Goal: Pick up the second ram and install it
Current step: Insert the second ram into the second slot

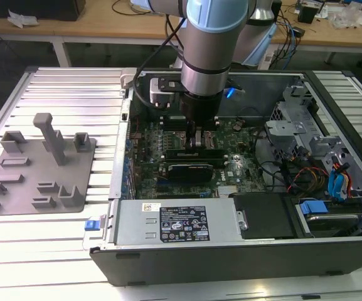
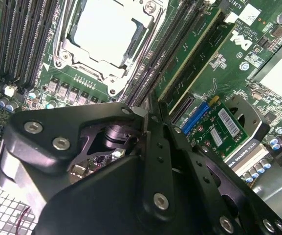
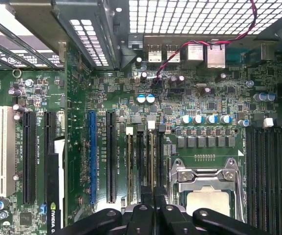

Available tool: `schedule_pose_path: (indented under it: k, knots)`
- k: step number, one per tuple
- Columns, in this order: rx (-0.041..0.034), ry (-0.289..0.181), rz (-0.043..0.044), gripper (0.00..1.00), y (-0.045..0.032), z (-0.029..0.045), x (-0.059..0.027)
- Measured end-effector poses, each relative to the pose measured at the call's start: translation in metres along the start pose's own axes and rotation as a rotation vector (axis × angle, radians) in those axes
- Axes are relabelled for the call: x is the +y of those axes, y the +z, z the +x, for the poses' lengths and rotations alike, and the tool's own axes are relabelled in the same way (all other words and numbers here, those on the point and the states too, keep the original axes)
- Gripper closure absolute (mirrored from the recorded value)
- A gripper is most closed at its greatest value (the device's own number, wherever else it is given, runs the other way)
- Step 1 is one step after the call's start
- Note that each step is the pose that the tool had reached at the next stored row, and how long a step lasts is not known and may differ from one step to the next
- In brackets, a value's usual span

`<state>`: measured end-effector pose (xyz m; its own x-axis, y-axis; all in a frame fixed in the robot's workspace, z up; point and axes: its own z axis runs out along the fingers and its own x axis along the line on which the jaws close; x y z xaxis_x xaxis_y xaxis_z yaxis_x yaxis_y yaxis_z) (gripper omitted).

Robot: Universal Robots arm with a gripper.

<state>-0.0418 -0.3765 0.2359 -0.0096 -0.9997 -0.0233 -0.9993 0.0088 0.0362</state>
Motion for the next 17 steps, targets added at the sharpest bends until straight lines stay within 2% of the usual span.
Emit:
schedule_pose_path:
  k: [5,10,17]
  knots:
    - [-0.0053,0.000,0.0003,0.91,0.0003,-0.0001,-0.0001]
    - [-0.0049,0.000,0.0000,0.91,0.0012,0.0000,0.0000]
    - [-0.0056,0.000,0.0000,0.91,0.0066,0.0002,-0.0002]
